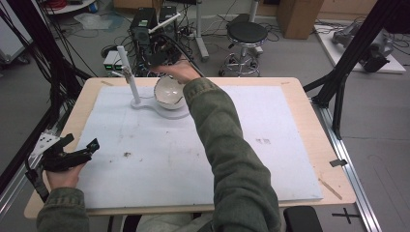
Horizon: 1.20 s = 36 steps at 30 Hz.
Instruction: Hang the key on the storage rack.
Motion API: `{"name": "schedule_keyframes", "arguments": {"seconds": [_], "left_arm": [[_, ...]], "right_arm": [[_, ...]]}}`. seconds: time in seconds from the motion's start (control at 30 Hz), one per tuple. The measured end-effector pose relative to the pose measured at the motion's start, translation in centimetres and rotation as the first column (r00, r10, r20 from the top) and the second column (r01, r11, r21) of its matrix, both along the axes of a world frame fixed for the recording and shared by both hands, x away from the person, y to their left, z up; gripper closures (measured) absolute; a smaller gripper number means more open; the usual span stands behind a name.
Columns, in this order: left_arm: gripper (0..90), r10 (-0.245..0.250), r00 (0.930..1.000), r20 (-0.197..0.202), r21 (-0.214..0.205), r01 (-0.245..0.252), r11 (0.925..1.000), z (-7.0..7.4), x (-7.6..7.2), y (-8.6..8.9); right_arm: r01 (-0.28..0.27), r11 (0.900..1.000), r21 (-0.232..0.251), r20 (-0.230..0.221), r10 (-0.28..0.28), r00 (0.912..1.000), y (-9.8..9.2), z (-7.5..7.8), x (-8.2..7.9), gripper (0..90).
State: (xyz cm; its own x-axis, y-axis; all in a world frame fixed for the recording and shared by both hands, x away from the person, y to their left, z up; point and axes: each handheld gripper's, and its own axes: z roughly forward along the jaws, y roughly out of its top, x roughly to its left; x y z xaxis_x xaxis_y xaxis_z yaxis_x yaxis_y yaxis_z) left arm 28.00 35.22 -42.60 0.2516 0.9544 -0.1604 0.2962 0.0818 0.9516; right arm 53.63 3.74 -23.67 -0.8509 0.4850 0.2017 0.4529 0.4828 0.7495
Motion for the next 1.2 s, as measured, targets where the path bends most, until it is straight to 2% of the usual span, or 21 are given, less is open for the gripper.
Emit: {"name": "schedule_keyframes", "arguments": {"seconds": [0.37, 0.5, 0.63, 0.9, 1.2], "left_arm": [[1.7, -0.002, 1.0000, 0.000, -0.007, 0.002, 1.0000, 0.0, 0.2, -0.1], [1.7, -0.005, 1.0000, -0.005, -0.009, 0.005, 0.9999, -0.1, 0.2, -0.1], [1.7, -0.009, 0.9999, -0.008, -0.009, 0.009, 0.9999, -0.1, 0.3, -0.1], [1.7, -0.009, 0.9999, -0.006, -0.015, 0.009, 0.9998, 0.0, 0.2, -0.1], [1.7, 0.001, 1.0000, -0.004, -0.022, -0.001, 0.9998, 0.0, 0.2, 0.1]], "right_arm": [[0.039, 0.9992, -0.004, -0.005, -0.039, 0.9992, -4.3, -1.4, -0.8, 0.5], [0.043, 0.9991, -0.004, 0.004, -0.043, 0.9991, -5.3, -1.8, -1.1, 0.5], [0.046, 0.9987, -0.024, 0.010, -0.046, 0.9989, -6.0, -1.8, -1.5, 0.5], [0.073, 0.9973, -0.010, 0.019, -0.072, 0.9972, -7.5, -1.7, -2.4, 0.5], [0.111, 0.9938, -0.009, 0.023, -0.110, 0.9936, -10.2, -2.2, -3.2, 0.6]]}}
